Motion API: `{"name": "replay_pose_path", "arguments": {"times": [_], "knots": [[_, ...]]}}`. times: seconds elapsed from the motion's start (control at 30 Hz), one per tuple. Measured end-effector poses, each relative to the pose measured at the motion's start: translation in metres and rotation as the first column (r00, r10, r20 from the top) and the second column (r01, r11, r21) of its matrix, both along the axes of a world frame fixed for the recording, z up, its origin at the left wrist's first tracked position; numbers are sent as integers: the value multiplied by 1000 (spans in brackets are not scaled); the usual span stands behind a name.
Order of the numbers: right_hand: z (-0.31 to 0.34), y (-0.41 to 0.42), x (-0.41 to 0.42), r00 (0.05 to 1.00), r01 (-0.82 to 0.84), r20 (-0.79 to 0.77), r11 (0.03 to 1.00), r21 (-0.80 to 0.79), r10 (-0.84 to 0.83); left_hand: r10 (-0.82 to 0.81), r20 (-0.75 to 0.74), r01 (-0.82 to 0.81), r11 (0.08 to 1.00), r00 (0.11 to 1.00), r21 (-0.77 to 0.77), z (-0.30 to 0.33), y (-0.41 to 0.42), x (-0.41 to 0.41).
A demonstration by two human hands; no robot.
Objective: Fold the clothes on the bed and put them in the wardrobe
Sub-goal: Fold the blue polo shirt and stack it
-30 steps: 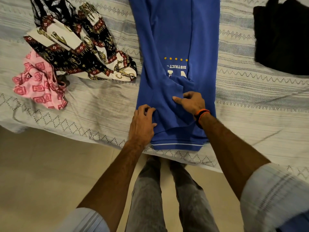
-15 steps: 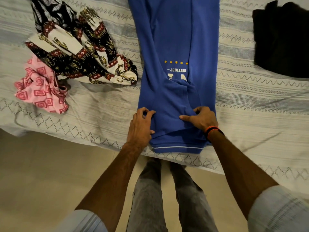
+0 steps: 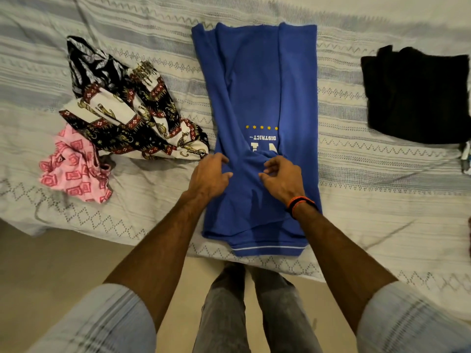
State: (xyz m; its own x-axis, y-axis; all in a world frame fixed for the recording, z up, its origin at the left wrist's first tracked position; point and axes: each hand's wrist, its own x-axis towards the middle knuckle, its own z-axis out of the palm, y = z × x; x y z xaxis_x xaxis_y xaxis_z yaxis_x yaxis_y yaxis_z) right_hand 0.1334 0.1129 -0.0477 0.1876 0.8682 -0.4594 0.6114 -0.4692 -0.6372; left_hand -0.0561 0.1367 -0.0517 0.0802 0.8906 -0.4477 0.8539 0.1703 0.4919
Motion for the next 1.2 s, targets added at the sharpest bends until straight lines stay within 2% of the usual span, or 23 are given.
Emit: {"name": "replay_pose_path", "arguments": {"times": [0.2, 0.33, 0.43, 0.6, 0.67, 0.77, 0.87, 0.97, 1.07, 1.13, 1.2], "knots": [[-14, 42, -9, 1000, -18, -7, 997, 74, 19, 147, 54, -150, 987, 988, 58, -1, 73, 14], [-28, 69, -13, 992, -122, 8, 992, 43, 122, 294, 57, -298, 951, 954, 82, -7, 116, 31], [-35, 85, -14, 979, -204, 19, 979, -5, 204, 375, -13, -372, 923, 927, 93, -15, 139, 43], [-49, 105, -19, 981, -159, -133, 979, -131, 142, 427, -176, -416, 904, 887, 99, -21, 162, 57], [-53, 111, -20, 978, -180, -132, 971, -155, 160, 449, -204, -435, 893, 870, 112, -20, 168, 59], [-52, 112, -20, 971, -223, -125, 965, -137, 206, 513, -143, -497, 857, 846, 134, -17, 174, 56], [-49, 108, -20, 974, -192, -146, 975, -115, 175, 535, -20, -514, 820, 845, 252, -14, 179, 54], [-48, 103, -16, 989, -62, -139, 993, -99, 48, 394, 37, -385, 869, 918, 310, -12, 182, 70], [-48, 100, -6, 995, -36, -94, 983, -180, 19, 205, 84, -217, 963, 975, 159, -21, 183, 79], [-48, 101, -3, 994, -36, -107, 968, -247, 9, 246, 144, -256, 965, 959, 57, -30, 184, 69], [-48, 106, -3, 996, 4, -80, 972, -234, -24, 337, 215, -347, 938, 917, 9, -34, 184, 54]]}}
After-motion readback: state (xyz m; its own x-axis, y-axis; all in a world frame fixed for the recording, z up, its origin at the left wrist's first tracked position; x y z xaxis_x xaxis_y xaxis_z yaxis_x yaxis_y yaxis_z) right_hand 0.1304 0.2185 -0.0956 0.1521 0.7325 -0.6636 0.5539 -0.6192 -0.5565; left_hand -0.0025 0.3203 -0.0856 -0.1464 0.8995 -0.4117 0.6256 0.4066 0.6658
